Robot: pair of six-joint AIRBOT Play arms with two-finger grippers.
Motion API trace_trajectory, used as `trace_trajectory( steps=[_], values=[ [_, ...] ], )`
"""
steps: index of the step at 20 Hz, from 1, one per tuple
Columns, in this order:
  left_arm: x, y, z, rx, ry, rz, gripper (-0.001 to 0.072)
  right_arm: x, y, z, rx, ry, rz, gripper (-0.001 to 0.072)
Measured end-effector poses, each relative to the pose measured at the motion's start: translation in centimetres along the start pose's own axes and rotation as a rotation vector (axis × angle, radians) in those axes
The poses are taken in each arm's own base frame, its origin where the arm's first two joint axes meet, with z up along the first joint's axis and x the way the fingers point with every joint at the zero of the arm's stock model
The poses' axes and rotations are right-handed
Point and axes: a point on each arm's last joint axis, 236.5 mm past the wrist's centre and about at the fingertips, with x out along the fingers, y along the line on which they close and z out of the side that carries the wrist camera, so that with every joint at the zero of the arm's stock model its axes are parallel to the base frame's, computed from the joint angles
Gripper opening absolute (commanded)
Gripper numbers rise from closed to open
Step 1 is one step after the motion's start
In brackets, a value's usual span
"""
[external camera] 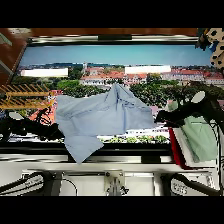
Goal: Fold the shirts.
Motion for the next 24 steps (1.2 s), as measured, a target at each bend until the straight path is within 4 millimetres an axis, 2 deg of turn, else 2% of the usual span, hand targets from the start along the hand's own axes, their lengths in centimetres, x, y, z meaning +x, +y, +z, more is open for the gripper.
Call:
trace_trajectory(
  steps=[4, 9, 10, 11, 12, 13, 14, 17, 19, 21, 23, 24],
  values=[
    [0.0, 0.0, 0.0, 0.012, 0.002, -0.001, 0.0030, 2.0, -0.1, 1.3, 0.022, -0.005, 0.032, 0.0692],
    [0.0, -0.1, -0.1, 0.014, 0.004, -0.004, 0.0030, 4.0, -0.5, 1.4, 0.021, 0.036, 0.050, 0.0691],
    [0.0, -0.1, -0.1, 0.014, 0.004, -0.004, 0.0030, 4.2, -0.4, 1.4, 0.022, 0.041, 0.062, 0.0672],
    [0.0, -0.1, -0.1, 0.013, 0.004, -0.005, 0.0030, 4.4, -0.2, 1.4, 0.025, 0.047, 0.076, 0.0509],
    [0.0, -0.2, -0.1, 0.013, 0.005, -0.007, 0.0030, 4.7, -0.1, 1.6, 0.026, 0.042, 0.083, 0.0314],
    [0.0, -0.2, -0.1, 0.011, 0.006, -0.010, 0.0030, 4.9, -0.2, 1.9, 0.022, 0.032, 0.079, 0.0176],
    [-0.1, -0.3, -0.1, 0.012, 0.006, -0.011, 0.0030, 5.0, 0.0, 2.2, 0.026, 0.021, 0.092, 0.0073],
    [-1.0, -0.9, 0.8, 0.031, -0.020, -0.010, 0.0028, 4.6, 1.5, 1.9, -0.012, 0.032, 0.153, 0.0074],
    [-2.8, -1.9, 2.4, 0.077, -0.080, -0.001, 0.0028, 3.2, 3.1, 2.0, -0.077, 0.009, 0.199, 0.0074],
    [-6.2, -4.0, 4.6, 0.158, -0.189, 0.015, 0.0028, 0.5, 4.9, 2.9, -0.157, -0.065, 0.226, 0.0074],
    [-11.5, -7.5, 6.9, 0.266, -0.350, 0.039, 0.0028, -4.3, 7.2, 4.5, -0.259, -0.204, 0.228, 0.0074],
    [-15.1, -9.9, 7.7, 0.334, -0.452, 0.054, 0.0029, -7.3, 8.4, 5.3, -0.313, -0.287, 0.218, 0.0074]
  ],
)
